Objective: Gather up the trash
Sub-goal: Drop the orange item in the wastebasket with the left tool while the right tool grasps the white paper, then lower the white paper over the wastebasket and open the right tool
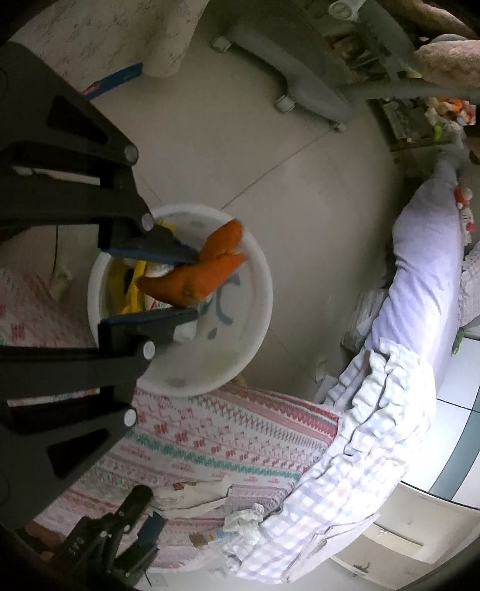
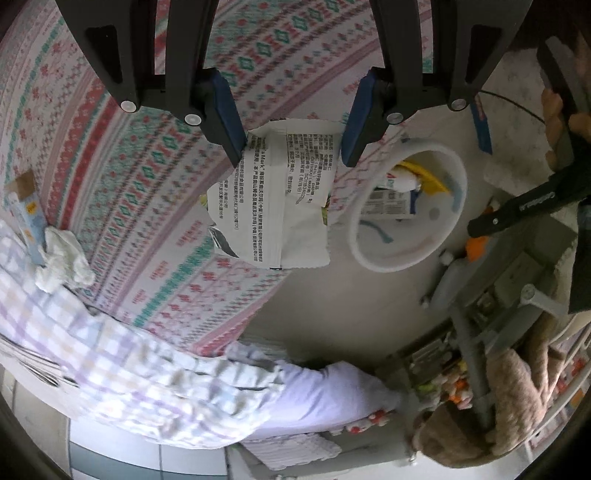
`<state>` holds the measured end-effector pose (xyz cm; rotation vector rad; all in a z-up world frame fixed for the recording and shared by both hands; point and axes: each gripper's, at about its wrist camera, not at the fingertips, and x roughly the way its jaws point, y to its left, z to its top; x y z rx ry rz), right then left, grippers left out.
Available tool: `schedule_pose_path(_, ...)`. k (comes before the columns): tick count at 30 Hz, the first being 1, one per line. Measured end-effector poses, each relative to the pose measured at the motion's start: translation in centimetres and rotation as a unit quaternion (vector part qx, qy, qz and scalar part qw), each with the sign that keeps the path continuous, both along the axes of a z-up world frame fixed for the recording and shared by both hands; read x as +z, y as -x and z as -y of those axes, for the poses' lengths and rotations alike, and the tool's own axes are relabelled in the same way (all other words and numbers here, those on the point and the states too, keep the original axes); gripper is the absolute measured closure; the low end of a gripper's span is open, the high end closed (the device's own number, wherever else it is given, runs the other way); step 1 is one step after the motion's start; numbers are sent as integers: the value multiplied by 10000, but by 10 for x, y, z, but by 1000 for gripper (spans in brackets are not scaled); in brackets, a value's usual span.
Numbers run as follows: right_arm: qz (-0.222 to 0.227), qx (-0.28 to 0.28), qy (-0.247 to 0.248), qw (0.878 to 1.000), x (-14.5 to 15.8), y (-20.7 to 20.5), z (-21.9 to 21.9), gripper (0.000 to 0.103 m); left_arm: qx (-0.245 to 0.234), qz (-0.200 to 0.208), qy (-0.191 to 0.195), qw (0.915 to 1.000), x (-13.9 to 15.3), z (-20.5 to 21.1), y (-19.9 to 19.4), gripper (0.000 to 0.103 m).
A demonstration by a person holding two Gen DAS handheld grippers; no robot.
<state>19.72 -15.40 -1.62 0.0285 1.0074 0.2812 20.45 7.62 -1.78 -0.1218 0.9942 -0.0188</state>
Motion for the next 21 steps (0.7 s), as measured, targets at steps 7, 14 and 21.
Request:
schedule_pose_path(7,56,216,-3,9998,-1,-2,-20,49,31,-151,-548,9984,0,-10,4,26)
schedule_pose_path(14,-11,305,-242,9992,-1,-8,-31,49,540,-178,-265,9980,5,-49,15,19)
schedule_pose_path(21,-59,426,-493,9979,-4,-20,-56,49,924,-260,-102,9953,3,-77,23,16)
